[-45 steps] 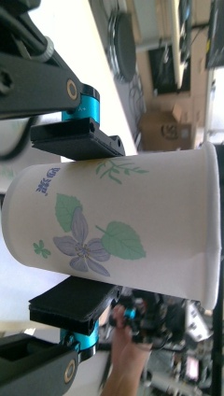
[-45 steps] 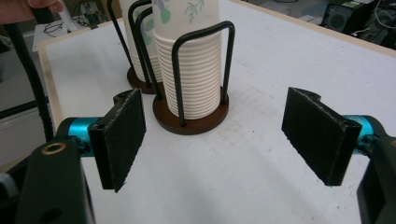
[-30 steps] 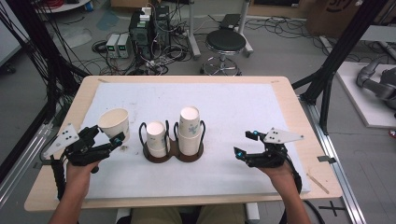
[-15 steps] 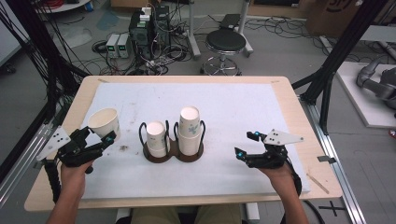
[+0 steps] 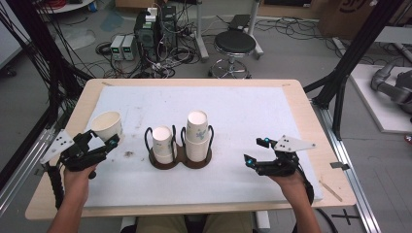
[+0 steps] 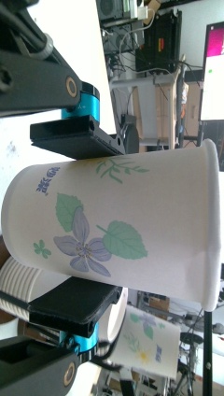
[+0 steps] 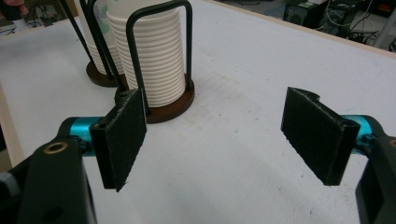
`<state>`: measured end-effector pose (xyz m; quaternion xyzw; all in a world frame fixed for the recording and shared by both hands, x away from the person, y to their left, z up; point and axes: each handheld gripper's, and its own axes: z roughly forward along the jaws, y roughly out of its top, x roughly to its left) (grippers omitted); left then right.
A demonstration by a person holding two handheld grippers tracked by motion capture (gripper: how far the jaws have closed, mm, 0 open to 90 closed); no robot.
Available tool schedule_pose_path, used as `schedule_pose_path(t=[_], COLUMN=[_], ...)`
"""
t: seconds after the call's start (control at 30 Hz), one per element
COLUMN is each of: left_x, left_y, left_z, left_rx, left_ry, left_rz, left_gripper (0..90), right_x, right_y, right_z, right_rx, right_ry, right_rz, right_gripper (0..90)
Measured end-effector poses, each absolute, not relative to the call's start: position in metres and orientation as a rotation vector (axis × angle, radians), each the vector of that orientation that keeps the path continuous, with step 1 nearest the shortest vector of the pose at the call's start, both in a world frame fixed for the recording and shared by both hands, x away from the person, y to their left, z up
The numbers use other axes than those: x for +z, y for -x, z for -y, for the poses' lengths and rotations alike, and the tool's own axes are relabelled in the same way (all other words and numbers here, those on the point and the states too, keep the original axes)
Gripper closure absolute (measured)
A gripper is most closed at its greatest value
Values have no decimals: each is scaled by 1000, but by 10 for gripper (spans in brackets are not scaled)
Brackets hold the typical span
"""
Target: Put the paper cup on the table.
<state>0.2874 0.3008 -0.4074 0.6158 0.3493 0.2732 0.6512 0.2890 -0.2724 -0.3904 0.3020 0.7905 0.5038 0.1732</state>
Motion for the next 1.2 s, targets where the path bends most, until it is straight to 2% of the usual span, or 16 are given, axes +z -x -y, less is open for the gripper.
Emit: schedule_pose_path(t=[0.57,0.9,1.2], left_x=[-433,-449,-453], left_y=[-317,-329,-335], left_z=[-289,-277,-269], left_rx=[604,597,662], left_ry=[-1467,-1619,-1726], left_rz=[-939,-1004,-1076], left_gripper=[329,331,333], right_x=[-397,-398,-397], right_y=[-286,-287,-286], right_z=[272,273,273], right_rx=[1430,1436,1435], right_ry=[-840,-841,-844], right_rz=[-2308,-2302,-2299], right_gripper=[230,230,230])
